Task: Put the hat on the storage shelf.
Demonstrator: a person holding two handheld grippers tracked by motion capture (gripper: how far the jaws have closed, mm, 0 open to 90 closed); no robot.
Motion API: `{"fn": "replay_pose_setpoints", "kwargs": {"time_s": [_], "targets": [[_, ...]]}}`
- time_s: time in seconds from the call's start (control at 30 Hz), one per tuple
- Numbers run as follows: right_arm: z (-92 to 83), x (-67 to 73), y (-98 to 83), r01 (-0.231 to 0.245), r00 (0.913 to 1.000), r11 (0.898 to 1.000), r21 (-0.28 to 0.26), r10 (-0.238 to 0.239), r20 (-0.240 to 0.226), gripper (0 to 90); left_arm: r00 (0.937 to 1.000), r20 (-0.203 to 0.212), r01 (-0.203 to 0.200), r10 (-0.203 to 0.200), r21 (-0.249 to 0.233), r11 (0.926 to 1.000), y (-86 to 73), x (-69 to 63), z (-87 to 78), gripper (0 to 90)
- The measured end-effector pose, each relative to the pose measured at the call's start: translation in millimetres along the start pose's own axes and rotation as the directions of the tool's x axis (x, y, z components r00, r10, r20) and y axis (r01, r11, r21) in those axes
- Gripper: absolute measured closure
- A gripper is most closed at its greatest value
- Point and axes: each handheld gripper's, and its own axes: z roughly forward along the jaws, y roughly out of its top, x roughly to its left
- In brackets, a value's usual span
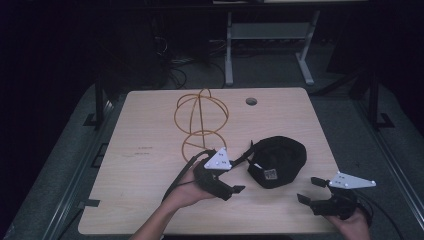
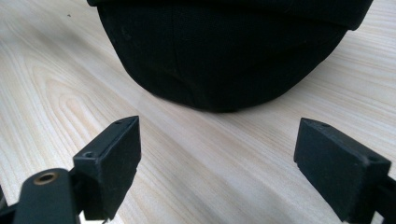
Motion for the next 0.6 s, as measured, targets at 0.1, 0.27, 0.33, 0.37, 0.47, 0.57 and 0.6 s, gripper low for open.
{"fn": "replay_pose_setpoints", "kwargs": {"time_s": [0.1,0.27,0.33,0.37,0.47,0.57,0.6], "targets": [[0.7,0.1,-0.1,-0.001,1.0,1.0,0.002,0.001,-0.003,14.5,0.9998,0.013,-0.015,0.015,0.012,0.9998,7.4,1.4,6.2,22.0],[1.3,0.8,0.4,0.002,1.0,1.0,0.002,-0.002,-0.006,14.5,0.9993,0.024,-0.029,0.029,0.012,0.9995,18.7,2.7,14.2,22.0],[1.1,0.7,0.3,0.0,1.0,1.0,0.001,0.0,-0.005,14.4,0.9991,0.03,-0.03,0.03,0.012,0.9995,24.0,2.4,18.6,22.1],[1.4,0.5,0.0,0.001,1.0,1.0,0.003,-0.001,-0.004,14.4,0.9983,0.035,-0.047,0.046,0.021,0.9987,29.2,2.1,22.9,22.1],[1.3,0.8,0.0,0.003,1.0,1.0,0.004,-0.003,-0.004,14.5,0.9978,0.04,-0.055,0.053,0.026,0.9982,34.5,2.1,27.4,22.2],[0.6,0.5,0.1,0.002,1.0,1.0,-0.002,-0.002,-0.004,14.5,0.9965,0.062,-0.058,0.056,0.033,0.9978,42.6,4.6,36.9,23.5],[0.6,0.5,0.1,0.002,1.0,1.0,-0.002,-0.002,-0.004,14.5,0.9965,0.062,-0.058,0.056,0.033,0.9978,42.6,4.6,36.9,23.8]]}}
